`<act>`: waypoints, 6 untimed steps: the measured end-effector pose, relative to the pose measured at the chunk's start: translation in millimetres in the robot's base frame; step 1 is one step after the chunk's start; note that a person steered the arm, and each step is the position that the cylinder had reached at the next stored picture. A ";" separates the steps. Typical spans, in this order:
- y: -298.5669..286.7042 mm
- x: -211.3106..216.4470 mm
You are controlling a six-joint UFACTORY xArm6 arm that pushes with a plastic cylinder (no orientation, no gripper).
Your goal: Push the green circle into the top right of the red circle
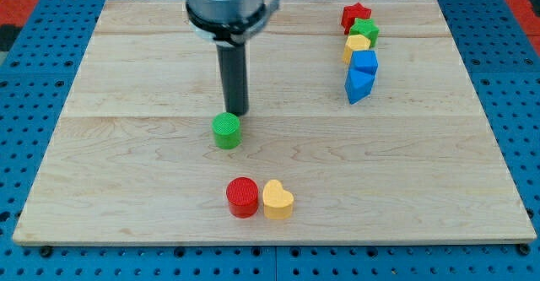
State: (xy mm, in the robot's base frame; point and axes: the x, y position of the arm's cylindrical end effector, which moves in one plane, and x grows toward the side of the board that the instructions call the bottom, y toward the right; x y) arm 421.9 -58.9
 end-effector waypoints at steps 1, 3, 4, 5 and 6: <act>-42.3 6.4; -52.8 4.6; -30.7 9.5; -30.4 44.8; -32.9 71.3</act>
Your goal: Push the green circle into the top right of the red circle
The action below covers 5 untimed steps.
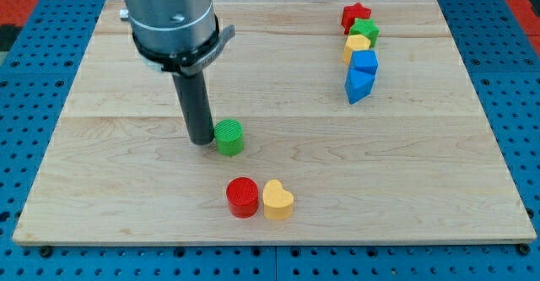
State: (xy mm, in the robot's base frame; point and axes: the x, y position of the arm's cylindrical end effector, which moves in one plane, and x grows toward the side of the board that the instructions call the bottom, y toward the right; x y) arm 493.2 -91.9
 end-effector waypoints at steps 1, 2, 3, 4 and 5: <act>-0.2 -36.8; 17.8 -45.3; 46.4 2.8; 48.3 15.9; 48.3 17.6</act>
